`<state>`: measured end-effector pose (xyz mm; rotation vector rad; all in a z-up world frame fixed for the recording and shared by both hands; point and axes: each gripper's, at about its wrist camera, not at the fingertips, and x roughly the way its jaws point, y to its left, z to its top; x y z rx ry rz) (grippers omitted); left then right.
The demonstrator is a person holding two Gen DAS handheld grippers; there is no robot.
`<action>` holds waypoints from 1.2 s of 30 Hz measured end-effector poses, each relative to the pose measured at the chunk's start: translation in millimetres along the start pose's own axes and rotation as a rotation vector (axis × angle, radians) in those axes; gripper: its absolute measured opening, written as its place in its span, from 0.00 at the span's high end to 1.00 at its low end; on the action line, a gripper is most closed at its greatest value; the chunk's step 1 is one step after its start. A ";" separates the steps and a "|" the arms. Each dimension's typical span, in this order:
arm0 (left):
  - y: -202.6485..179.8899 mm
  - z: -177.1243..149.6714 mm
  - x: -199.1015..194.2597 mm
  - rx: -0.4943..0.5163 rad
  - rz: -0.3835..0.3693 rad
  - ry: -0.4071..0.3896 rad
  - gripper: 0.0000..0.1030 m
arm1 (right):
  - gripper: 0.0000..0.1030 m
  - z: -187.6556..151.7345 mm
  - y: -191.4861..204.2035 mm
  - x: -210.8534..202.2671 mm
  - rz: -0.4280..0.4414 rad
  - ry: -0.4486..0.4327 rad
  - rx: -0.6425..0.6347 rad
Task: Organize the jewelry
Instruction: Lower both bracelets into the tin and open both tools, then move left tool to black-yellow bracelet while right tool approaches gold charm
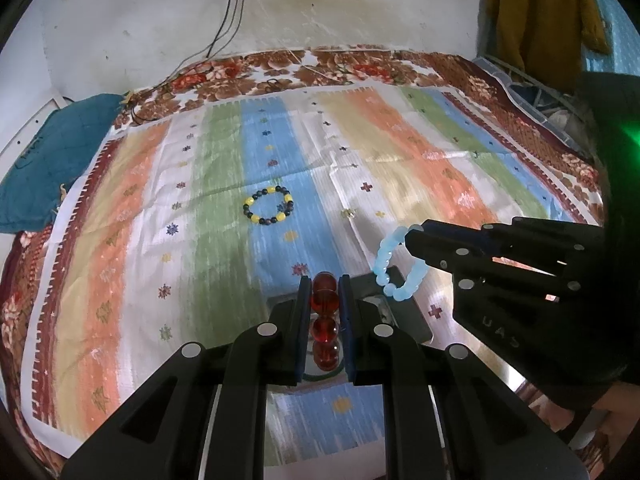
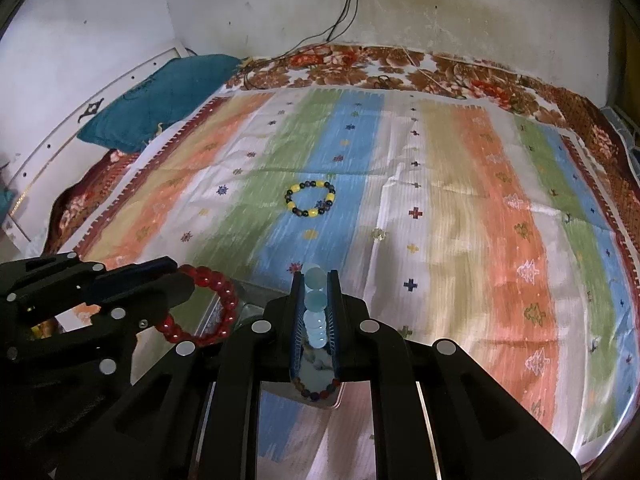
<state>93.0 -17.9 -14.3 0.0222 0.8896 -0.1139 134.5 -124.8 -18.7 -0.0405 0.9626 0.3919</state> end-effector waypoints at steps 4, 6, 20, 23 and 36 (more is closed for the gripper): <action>1.7 -3.3 -2.5 -0.013 -0.002 -0.001 0.87 | 0.88 -5.4 -0.4 -2.1 0.009 0.004 0.007; 1.7 -5.2 -3.0 -0.015 -0.003 0.001 0.87 | 0.88 -8.2 -0.4 -1.0 0.025 0.017 0.014; 34.7 -6.8 5.6 -0.158 0.031 0.020 0.73 | 0.54 -8.2 -14.2 -0.9 -0.017 0.005 0.067; 42.8 -4.5 9.9 -0.187 0.051 0.022 0.61 | 0.53 -6.8 -21.0 3.7 -0.012 0.018 0.093; 55.6 24.5 34.3 -0.210 0.115 0.029 0.33 | 0.40 9.6 -27.5 25.2 -0.042 0.051 0.091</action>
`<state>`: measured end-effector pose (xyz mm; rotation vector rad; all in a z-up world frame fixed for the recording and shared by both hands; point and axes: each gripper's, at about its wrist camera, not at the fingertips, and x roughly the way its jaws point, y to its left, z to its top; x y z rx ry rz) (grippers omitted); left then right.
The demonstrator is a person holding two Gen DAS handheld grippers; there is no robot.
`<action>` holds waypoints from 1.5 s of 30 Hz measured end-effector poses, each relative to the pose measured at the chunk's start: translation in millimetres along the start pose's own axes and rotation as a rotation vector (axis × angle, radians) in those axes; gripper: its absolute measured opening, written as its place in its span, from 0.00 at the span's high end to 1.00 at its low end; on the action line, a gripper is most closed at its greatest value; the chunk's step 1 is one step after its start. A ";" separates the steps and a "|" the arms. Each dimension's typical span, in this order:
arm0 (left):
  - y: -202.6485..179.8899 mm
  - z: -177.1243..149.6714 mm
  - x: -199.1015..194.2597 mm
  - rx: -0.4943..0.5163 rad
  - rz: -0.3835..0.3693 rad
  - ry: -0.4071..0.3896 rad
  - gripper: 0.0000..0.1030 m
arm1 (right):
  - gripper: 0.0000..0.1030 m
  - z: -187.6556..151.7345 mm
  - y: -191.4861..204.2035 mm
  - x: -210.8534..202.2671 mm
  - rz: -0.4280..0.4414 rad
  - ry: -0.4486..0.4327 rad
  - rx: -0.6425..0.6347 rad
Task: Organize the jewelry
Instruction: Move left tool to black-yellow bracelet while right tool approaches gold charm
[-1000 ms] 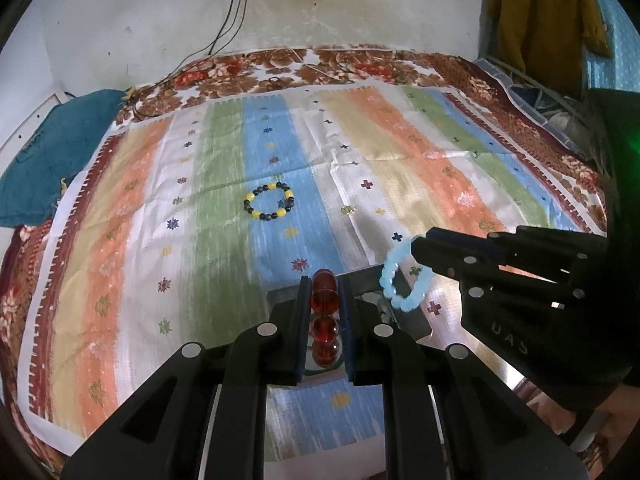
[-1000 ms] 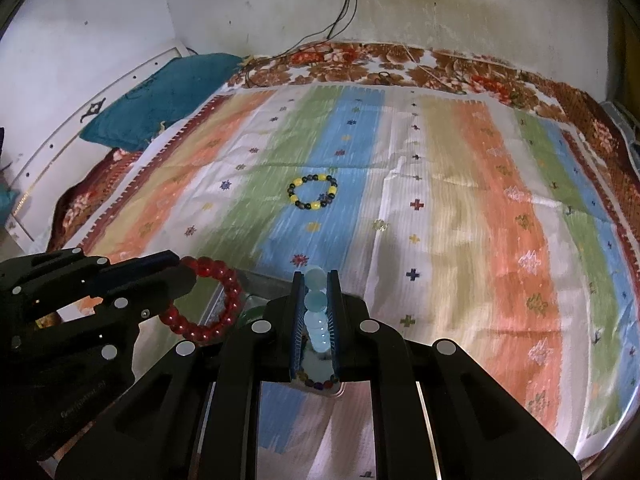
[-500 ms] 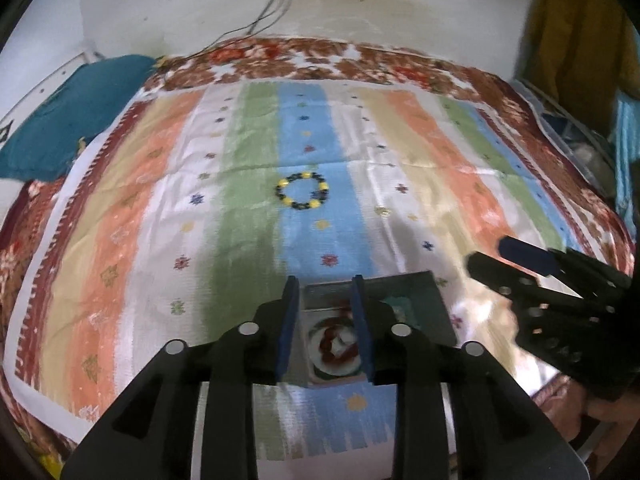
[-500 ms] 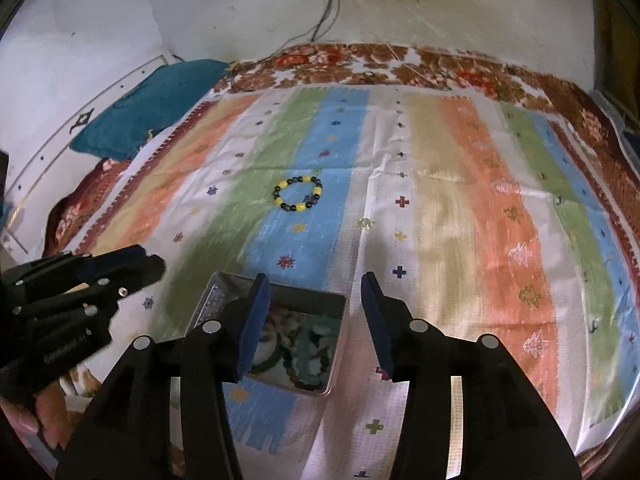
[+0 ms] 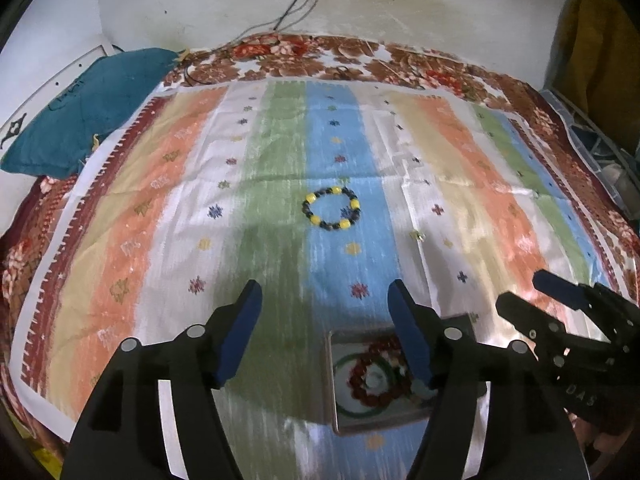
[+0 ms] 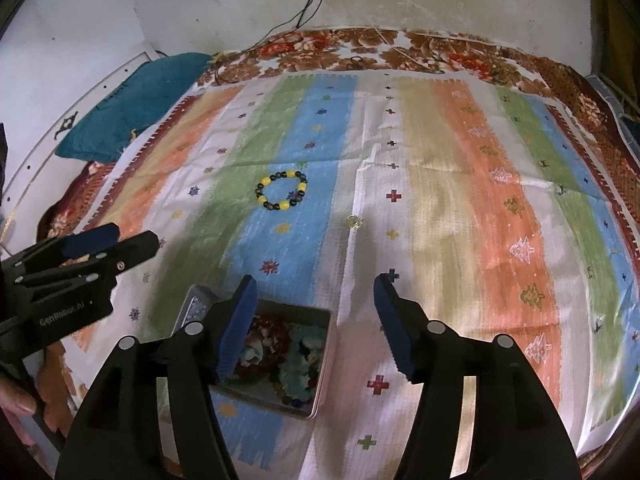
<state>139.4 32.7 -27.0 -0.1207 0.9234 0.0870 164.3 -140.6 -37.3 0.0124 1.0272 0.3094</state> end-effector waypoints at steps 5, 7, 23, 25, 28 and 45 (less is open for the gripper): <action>1.2 15.2 13.9 -0.013 0.015 0.008 0.31 | 0.37 9.9 -10.7 12.8 0.003 0.018 0.038; 2.1 20.7 23.2 -0.014 0.018 0.023 0.31 | 0.37 11.6 -14.9 17.3 0.009 0.030 0.047; 7.0 35.9 64.3 -0.037 -0.013 0.092 0.30 | 0.32 27.1 -16.0 48.6 -0.015 0.072 0.035; 8.7 38.3 66.0 -0.055 -0.035 0.094 0.30 | 0.32 28.3 -15.4 51.7 -0.018 0.076 0.031; 7.7 41.5 69.6 -0.064 -0.049 0.097 0.30 | 0.32 30.6 -14.5 56.1 -0.022 0.078 0.026; 13.4 54.5 105.8 -0.084 -0.053 0.150 0.30 | 0.32 40.8 -16.8 89.1 -0.041 0.118 0.019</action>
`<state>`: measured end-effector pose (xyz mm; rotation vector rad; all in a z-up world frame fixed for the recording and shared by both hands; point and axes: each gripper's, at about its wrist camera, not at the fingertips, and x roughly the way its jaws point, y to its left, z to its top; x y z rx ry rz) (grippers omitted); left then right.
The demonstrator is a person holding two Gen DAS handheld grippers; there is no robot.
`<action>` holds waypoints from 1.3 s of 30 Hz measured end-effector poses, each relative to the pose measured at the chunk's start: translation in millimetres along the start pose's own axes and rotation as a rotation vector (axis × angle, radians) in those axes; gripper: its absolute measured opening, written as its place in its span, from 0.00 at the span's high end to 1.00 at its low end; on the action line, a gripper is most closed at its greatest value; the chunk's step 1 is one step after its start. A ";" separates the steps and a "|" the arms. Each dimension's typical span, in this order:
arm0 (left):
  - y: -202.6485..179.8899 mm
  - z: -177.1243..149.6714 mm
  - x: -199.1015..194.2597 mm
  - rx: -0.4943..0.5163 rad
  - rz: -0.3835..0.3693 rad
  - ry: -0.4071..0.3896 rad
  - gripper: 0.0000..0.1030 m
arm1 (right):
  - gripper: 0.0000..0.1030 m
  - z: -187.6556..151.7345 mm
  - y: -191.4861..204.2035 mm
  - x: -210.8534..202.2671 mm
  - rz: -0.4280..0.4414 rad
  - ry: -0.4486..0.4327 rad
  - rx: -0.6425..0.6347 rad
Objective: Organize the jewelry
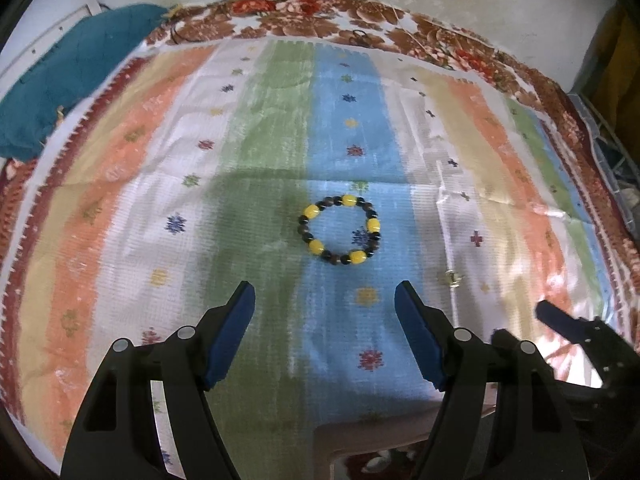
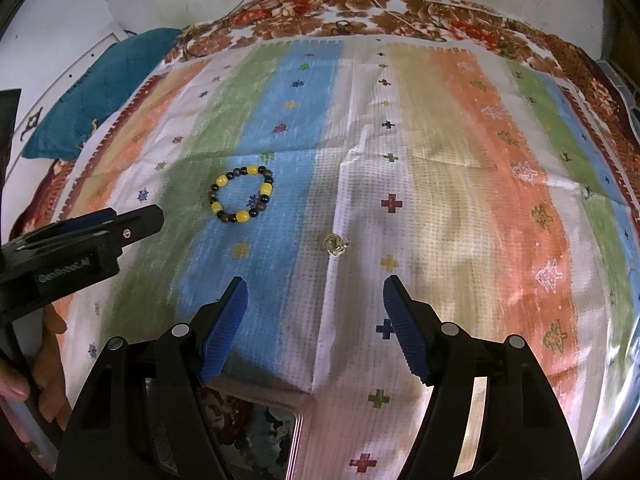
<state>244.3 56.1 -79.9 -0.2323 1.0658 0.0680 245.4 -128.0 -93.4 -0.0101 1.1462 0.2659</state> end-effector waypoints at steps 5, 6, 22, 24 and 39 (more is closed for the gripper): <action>-1.4 6.3 8.7 0.006 0.017 0.000 0.29 | 0.32 4.2 -2.4 10.2 -0.007 0.011 0.003; -1.2 8.0 12.1 0.007 0.022 0.003 0.29 | 0.32 5.0 -3.0 13.0 -0.008 0.014 0.003; 5.2 21.5 52.0 0.045 0.076 0.042 0.29 | 0.32 14.5 -5.3 46.1 -0.033 0.053 -0.011; 5.4 23.0 58.2 0.056 0.081 0.048 0.29 | 0.32 15.7 -5.9 50.4 -0.034 0.060 -0.005; 8.2 29.8 91.3 0.089 0.067 0.096 0.31 | 0.32 24.4 -15.5 76.7 -0.017 0.104 0.026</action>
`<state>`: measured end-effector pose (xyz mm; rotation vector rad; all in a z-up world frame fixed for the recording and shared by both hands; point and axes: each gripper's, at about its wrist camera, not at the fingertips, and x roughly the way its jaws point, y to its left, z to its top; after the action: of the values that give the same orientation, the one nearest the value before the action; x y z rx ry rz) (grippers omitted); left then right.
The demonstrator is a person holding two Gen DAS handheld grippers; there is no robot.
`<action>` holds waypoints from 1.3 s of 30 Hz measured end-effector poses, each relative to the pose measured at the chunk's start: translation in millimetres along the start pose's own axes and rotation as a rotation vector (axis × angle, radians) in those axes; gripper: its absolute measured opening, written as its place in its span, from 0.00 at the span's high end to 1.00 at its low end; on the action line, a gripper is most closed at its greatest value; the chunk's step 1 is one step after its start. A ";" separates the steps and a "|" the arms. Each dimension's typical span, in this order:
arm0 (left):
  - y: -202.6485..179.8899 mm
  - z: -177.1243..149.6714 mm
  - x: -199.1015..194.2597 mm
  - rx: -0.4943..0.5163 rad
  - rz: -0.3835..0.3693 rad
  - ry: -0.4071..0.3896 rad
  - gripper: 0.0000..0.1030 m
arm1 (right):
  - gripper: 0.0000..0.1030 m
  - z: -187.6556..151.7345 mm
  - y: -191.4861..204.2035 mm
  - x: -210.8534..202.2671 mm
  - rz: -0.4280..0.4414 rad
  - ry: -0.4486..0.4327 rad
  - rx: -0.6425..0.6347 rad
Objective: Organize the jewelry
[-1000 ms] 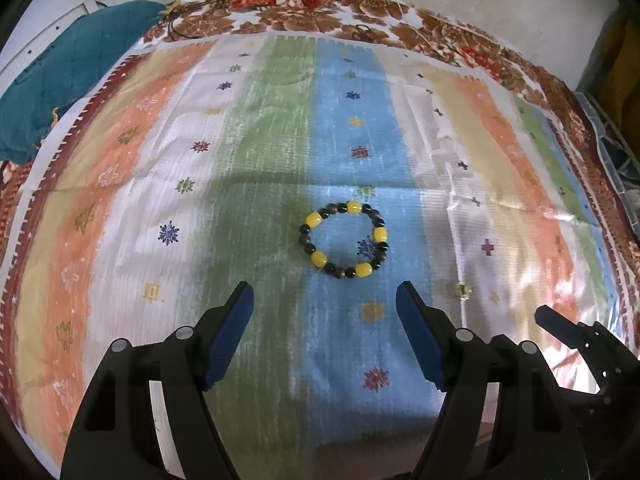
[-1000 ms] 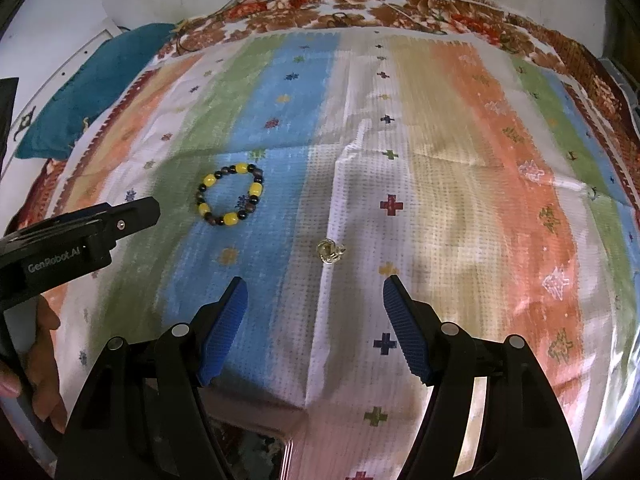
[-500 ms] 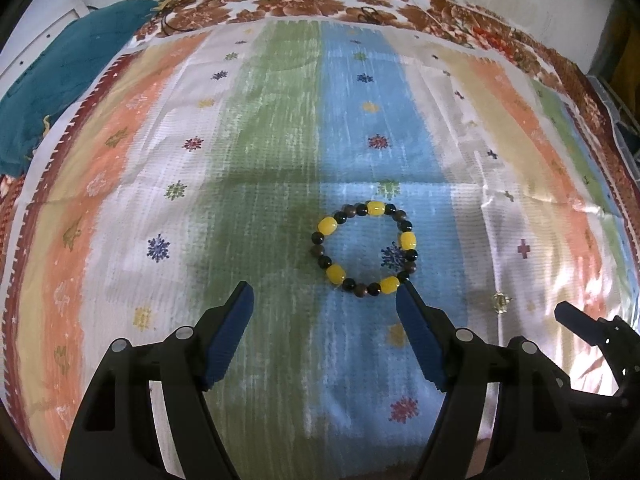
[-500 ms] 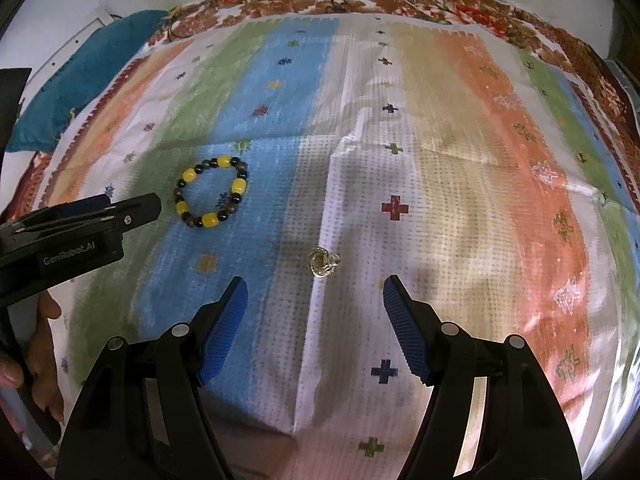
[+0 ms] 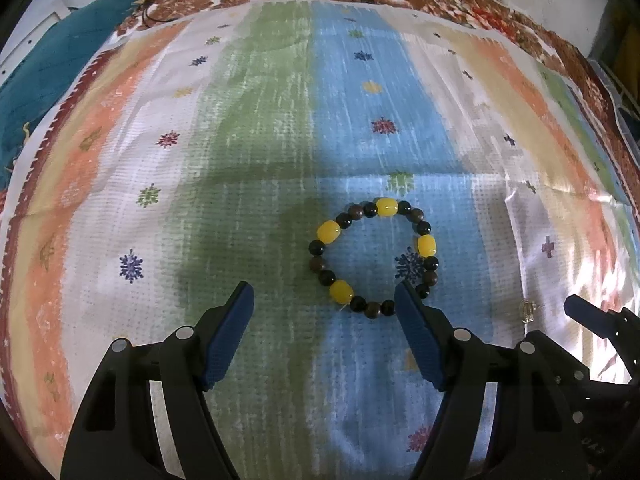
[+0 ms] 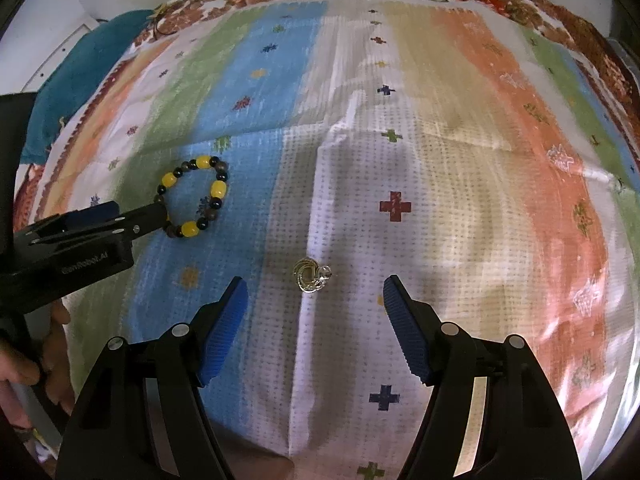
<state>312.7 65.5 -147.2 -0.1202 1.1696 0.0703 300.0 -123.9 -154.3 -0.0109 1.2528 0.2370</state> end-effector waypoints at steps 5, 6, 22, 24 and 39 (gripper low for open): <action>2.2 5.1 4.8 0.009 0.009 -0.001 0.31 | 0.32 0.5 0.2 9.1 -0.006 0.015 -0.012; 2.8 5.5 7.7 0.010 0.010 0.003 0.31 | 0.32 0.5 0.0 9.7 -0.006 0.014 -0.014; 3.3 6.1 25.3 0.037 0.033 0.024 0.85 | 0.82 3.5 -3.7 15.5 0.044 0.038 0.001; 5.0 5.6 24.4 0.032 0.027 0.027 0.86 | 0.83 3.5 -2.2 14.3 0.039 0.035 -0.006; -9.0 -15.6 -24.6 0.083 0.010 -0.012 0.89 | 0.96 -3.6 6.3 -4.8 0.058 0.014 -0.032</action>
<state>290.0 54.7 -130.0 -0.0412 1.1590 0.0312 294.1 -119.1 -150.1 -0.0035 1.2646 0.3077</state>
